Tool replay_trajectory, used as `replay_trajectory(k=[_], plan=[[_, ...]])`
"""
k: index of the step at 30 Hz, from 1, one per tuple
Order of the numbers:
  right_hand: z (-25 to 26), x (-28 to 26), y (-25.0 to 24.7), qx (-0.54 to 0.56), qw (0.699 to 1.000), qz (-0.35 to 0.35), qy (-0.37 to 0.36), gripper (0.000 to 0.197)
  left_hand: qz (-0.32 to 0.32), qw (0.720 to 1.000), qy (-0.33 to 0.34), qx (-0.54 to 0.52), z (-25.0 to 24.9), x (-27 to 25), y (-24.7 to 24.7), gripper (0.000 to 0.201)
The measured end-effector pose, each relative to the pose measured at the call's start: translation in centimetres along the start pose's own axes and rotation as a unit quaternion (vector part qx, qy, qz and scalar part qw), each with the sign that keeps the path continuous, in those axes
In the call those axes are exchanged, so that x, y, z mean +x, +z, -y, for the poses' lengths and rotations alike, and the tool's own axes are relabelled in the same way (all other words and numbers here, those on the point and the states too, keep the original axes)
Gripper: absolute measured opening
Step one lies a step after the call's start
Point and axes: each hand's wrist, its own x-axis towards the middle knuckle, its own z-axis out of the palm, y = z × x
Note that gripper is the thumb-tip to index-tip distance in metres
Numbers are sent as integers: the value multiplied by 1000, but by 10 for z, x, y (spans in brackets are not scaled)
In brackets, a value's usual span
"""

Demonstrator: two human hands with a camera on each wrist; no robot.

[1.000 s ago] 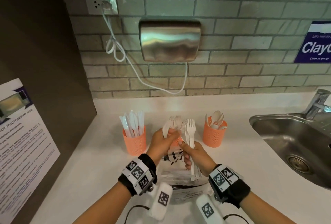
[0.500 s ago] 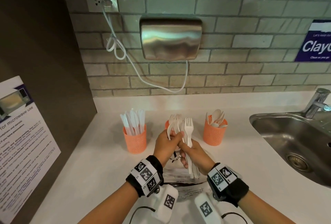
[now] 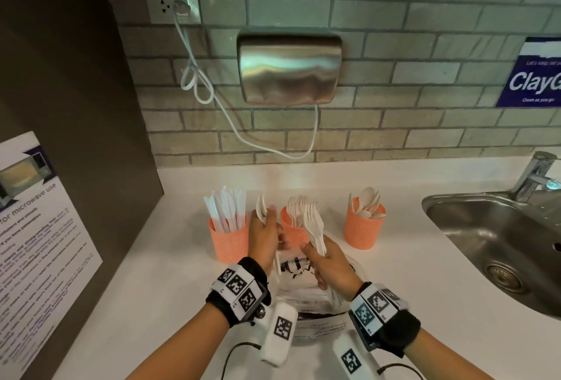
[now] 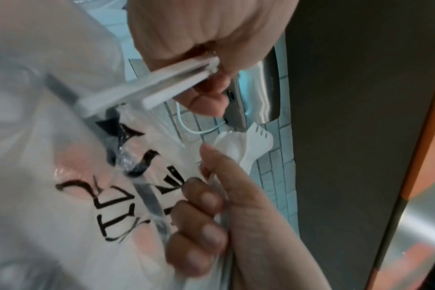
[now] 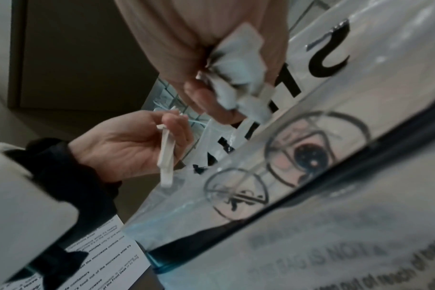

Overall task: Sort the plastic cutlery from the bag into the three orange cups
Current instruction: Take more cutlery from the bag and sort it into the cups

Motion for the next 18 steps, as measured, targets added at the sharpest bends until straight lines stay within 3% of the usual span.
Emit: replay_trajectory(k=[3, 6, 10, 13, 18], plan=[[-4, 4, 2, -33, 998, -48, -11, 7, 71, 997, 14, 23, 0, -15, 8, 17], [-8, 6, 4, -77, 993, -81, -32, 10, 93, 993, 57, 52, 3, -25, 16, 26], [-13, 6, 6, -96, 990, -92, -45, 26, 59, 993, 63, 78, 13, -26, 20, 32], [-13, 5, 4, -75, 992, -88, -56, 25, 46, 996, 47, 55, 15, -25, 20, 24], [-9, -1, -1, -46, 995, -57, -69, 26, 23, 998, 42, 33, 7, -20, 23, 33]])
